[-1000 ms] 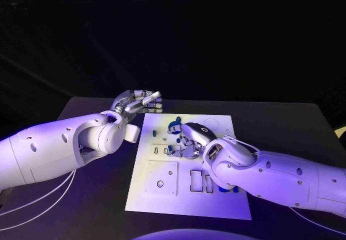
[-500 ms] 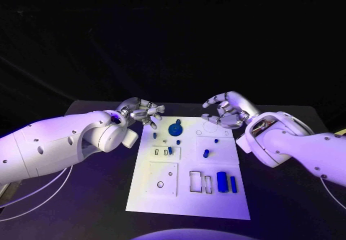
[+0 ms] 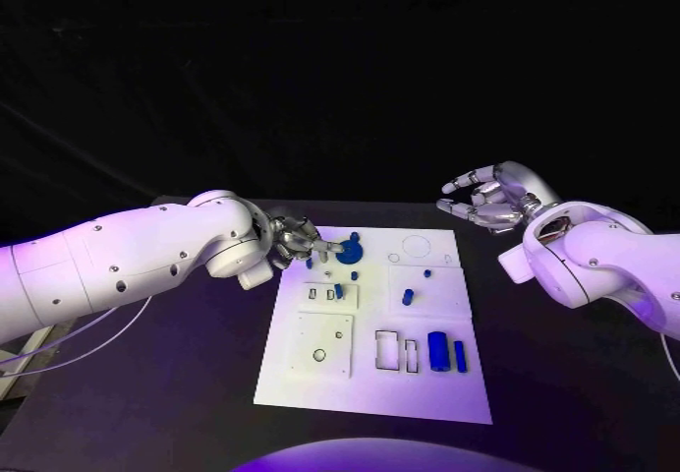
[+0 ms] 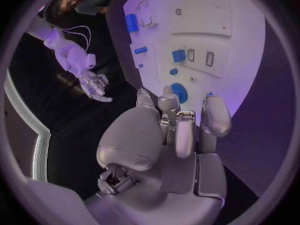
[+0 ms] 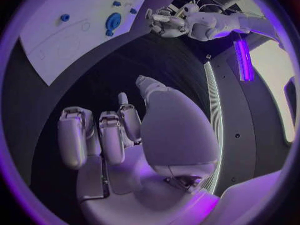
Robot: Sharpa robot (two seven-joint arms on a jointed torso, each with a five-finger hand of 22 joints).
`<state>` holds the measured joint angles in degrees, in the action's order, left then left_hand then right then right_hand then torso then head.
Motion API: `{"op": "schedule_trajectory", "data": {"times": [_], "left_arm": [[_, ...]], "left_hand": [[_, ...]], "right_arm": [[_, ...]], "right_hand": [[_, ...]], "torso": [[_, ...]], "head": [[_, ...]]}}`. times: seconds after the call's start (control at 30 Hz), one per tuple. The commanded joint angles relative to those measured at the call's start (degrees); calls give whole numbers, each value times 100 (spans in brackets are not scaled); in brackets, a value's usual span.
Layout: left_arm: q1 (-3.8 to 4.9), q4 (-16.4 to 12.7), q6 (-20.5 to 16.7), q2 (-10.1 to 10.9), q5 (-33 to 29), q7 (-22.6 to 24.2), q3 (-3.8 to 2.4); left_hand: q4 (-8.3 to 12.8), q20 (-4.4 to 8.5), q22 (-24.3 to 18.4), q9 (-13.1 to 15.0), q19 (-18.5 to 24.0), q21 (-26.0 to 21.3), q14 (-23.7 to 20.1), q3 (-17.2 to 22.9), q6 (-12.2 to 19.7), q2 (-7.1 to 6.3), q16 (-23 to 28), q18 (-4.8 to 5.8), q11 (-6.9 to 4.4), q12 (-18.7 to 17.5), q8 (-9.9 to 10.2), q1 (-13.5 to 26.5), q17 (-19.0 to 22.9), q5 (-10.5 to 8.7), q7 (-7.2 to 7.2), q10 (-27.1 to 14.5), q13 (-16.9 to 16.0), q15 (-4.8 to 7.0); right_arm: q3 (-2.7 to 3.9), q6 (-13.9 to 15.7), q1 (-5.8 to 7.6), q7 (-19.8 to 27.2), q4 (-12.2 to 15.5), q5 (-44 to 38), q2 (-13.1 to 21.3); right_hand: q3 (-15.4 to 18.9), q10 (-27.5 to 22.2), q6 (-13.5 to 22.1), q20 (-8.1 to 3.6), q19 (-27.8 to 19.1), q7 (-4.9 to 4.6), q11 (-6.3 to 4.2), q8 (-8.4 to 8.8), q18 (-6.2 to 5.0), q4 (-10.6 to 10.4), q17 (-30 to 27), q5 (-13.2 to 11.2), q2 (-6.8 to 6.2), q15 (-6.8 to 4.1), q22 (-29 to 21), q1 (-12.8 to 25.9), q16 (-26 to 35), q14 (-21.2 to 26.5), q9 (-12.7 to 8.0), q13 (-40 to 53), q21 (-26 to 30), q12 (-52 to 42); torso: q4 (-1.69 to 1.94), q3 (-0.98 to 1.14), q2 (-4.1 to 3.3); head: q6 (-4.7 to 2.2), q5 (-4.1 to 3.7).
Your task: Assemble the parts on the task board
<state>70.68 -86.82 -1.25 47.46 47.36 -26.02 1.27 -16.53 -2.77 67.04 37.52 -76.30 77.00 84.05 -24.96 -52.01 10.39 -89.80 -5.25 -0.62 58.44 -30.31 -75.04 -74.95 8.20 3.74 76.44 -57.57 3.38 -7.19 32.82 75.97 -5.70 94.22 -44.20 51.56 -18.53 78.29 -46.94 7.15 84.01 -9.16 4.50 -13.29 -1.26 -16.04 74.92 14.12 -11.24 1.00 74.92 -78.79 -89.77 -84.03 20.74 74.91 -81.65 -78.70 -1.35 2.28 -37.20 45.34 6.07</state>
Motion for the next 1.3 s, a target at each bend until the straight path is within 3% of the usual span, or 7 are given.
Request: {"op": "schedule_trajectory", "data": {"times": [0.03,0.3,0.43,0.63,0.93,1.3], "left_arm": [[23,51,363,-117,546,-725,41],[37,181,302,-375,578,-876,171],[38,215,266,-473,533,-872,205],[39,217,379,-554,485,-872,220],[39,253,626,-616,470,-924,236],[38,271,847,-648,464,-984,245]], "left_hand": [[-31,8,-77,98,58,-60,562,-168,29,-21,73,30,-16,121,-71,136,-1399,-104,-34,10,-138,47],[-29,14,72,166,-17,4,595,-160,114,-30,-20,58,-16,483,-81,195,-1505,-139,-29,132,-510,50],[-26,20,243,209,-113,105,595,-158,122,-24,-20,88,-23,647,-96,170,-1505,-29,-37,180,-674,56],[-26,24,391,243,-187,189,595,-157,140,-11,-20,114,-25,745,-93,131,-1505,165,-38,193,-778,57],[-24,20,523,272,-230,253,595,-158,149,15,-20,131,-23,784,-62,19,-1505,634,-37,164,-841,54],[-28,23,576,289,-249,279,595,-164,138,20,-20,138,-28,816,-66,10,-1505,733,-41,172,-878,58]], "right_arm": [[1,-130,5,-151,-31,148,8],[-1,-81,6,-341,-103,54,-9],[-2,-77,5,-388,-119,24,-16],[-4,-36,1,-522,-148,-61,-39],[-7,-7,-3,-637,-175,-114,-61],[-10,-12,-10,-670,-189,-130,-63]], "right_hand": [[-106,-28,20,-59,89,3,-12,-30,-94,32,1508,207,-37,-59,1126,88,-23,-597,22,74,34,42],[-132,-61,33,-60,60,2,-11,-34,-107,39,1508,267,-60,-59,1105,107,-23,-597,28,32,86,75],[-133,-72,35,-60,51,2,-11,-34,-111,38,1508,269,-64,-59,1098,111,-23,-597,29,18,102,86],[-140,-103,37,-61,32,3,-11,-41,-119,36,1488,287,-89,-60,1084,136,-15,-591,34,-18,137,117],[-161,-130,37,-63,6,6,-15,-51,-131,43,1448,325,-107,-63,1064,149,0,-580,42,-52,185,147],[-169,-131,36,-63,2,7,-16,-55,-133,46,1432,336,-113,-64,1060,151,6,-575,45,-55,194,149]], "torso": [[18,6,27],[13,-1,16],[5,5,8],[6,6,9],[11,8,4],[14,5,-1]], "head": [[27,-17],[53,-7],[72,-1],[111,0],[166,-19],[210,-32]]}}
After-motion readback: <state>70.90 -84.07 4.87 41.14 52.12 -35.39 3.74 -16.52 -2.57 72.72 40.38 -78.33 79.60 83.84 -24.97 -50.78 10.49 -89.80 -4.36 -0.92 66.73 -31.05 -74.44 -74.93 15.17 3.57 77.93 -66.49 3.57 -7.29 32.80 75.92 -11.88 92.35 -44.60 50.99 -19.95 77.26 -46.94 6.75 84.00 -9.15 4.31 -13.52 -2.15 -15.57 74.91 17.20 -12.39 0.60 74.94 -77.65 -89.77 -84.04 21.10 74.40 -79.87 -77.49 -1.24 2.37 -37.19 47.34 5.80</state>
